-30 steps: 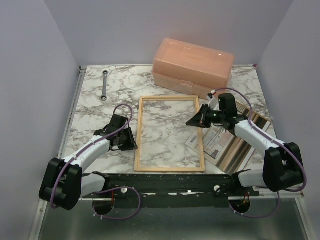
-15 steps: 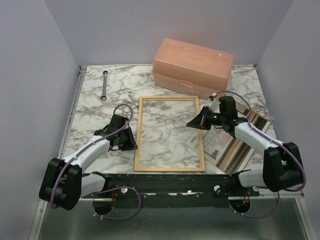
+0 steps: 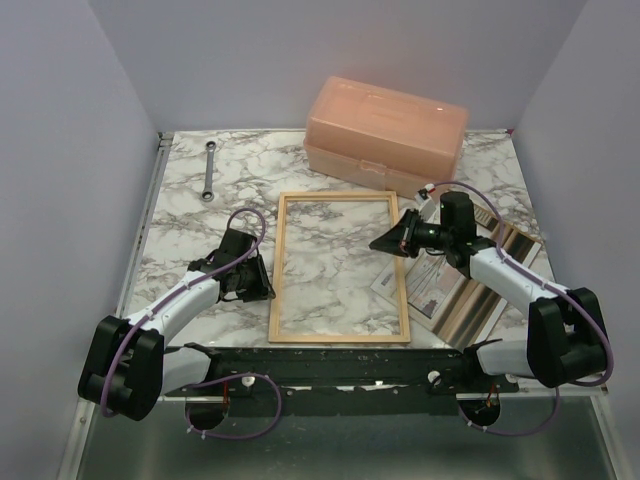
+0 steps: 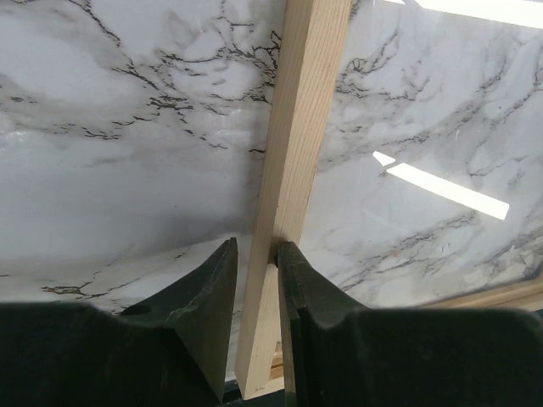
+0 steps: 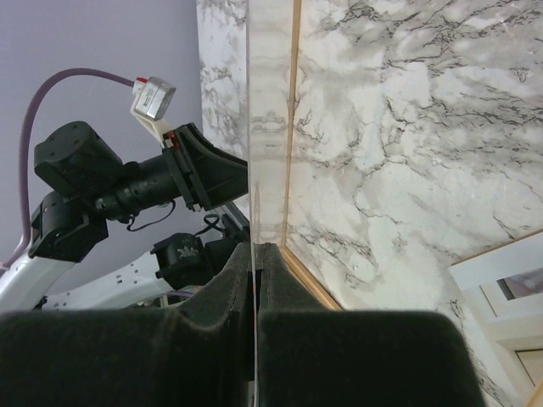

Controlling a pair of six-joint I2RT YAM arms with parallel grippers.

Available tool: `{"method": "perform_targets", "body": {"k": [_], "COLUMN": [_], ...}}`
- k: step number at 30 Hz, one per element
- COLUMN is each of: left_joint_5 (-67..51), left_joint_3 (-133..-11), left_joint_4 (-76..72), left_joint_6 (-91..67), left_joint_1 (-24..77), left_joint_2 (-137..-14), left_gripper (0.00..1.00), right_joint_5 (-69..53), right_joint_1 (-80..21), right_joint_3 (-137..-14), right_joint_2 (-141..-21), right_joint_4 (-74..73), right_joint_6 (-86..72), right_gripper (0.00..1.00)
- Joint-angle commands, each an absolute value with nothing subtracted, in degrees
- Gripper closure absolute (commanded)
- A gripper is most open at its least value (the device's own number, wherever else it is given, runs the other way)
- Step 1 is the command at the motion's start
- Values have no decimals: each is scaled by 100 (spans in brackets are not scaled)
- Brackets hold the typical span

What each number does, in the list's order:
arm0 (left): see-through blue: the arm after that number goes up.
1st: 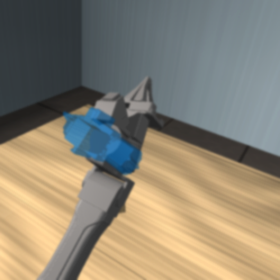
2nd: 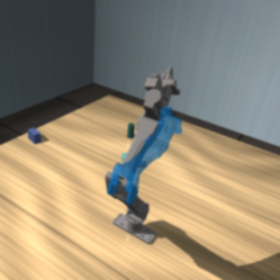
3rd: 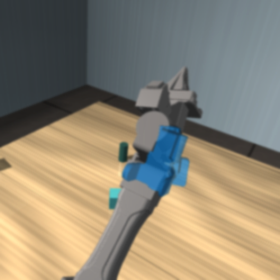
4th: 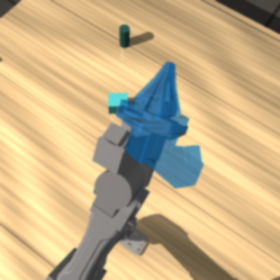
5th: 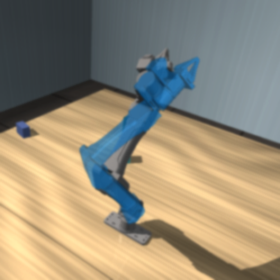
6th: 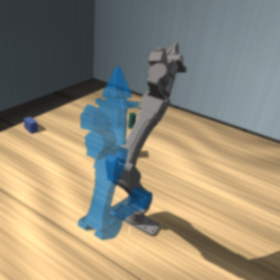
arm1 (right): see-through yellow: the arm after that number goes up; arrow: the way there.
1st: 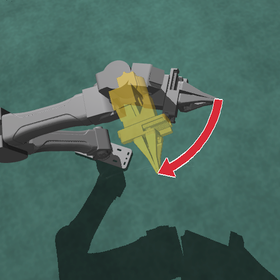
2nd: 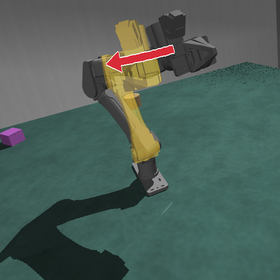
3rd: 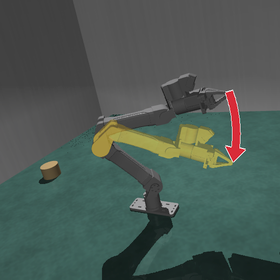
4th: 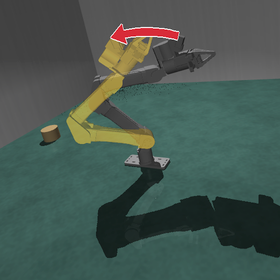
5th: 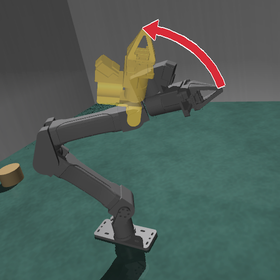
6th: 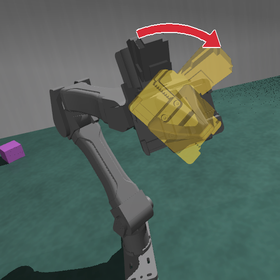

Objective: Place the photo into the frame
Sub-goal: Place the photo frame item in the photo frame.

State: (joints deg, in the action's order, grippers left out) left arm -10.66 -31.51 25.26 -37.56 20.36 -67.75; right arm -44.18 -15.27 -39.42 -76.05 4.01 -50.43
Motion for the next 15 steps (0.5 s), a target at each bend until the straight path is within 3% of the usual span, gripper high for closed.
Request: {"method": "perform_targets", "body": {"k": [1,15], "left_joint_5": [-657,-661], "left_joint_3": [-3074,-3070], "left_joint_4": [2591,2593], "left_joint_6": [-3612,-3612], "left_joint_1": [2030,2030], "left_joint_2": [-6891,-6891], "left_gripper": [74,74], "right_joint_5": [-4428,-4596], "right_joint_1": [-1536,-1538], "right_joint_3": [-3858,-3843], "right_joint_2": [-7558,-7574], "right_joint_4": [846,1143], "right_joint_6": [-5124,-5423], "right_gripper": [100,100]}}
